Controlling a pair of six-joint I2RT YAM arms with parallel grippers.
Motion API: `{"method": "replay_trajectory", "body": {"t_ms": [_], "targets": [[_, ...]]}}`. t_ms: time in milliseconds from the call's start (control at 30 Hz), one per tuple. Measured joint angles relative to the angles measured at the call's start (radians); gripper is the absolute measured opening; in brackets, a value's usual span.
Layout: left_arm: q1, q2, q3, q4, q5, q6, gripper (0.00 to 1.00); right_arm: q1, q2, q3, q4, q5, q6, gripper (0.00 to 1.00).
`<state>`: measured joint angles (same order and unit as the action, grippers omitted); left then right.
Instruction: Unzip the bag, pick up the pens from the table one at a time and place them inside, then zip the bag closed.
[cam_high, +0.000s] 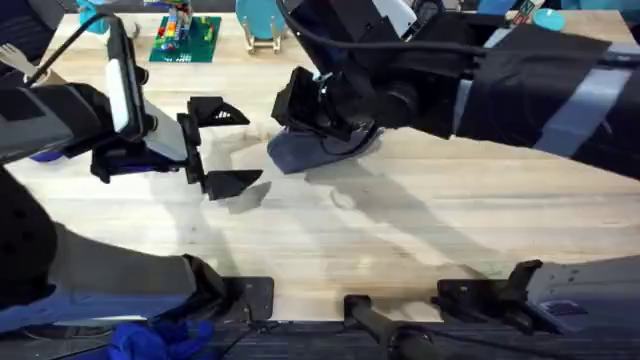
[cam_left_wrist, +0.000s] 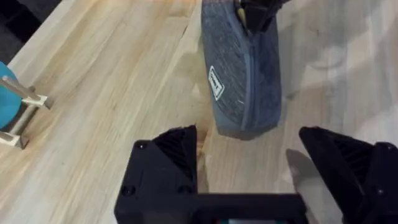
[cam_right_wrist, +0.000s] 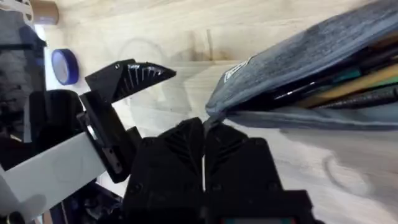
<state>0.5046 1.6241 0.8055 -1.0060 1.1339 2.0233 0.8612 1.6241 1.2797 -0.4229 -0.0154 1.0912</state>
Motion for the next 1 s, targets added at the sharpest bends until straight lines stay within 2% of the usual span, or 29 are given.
{"method": "replay_trajectory", "body": {"t_ms": [333, 667, 867, 1000], "targets": [[-0.135, 0.000, 0.000, 0.166, 0.034, -0.176, 0.993, 0.000, 0.000, 0.000, 0.000, 0.003, 0.000, 0.031], [-0.229, 0.000, 0.000, 0.283, 0.067, -0.345, 0.993, 0.000, 0.000, 0.000, 0.000, 0.003, -0.016, 0.031], [-0.287, 0.000, 0.000, 0.337, 0.058, -0.441, 0.995, 0.000, 0.000, 0.000, 0.000, 0.003, -0.022, 0.031], [-0.318, 0.000, 0.000, 0.350, 0.048, -0.475, 0.993, 0.000, 0.000, 0.000, 0.000, 0.003, -0.023, 0.031]]}}
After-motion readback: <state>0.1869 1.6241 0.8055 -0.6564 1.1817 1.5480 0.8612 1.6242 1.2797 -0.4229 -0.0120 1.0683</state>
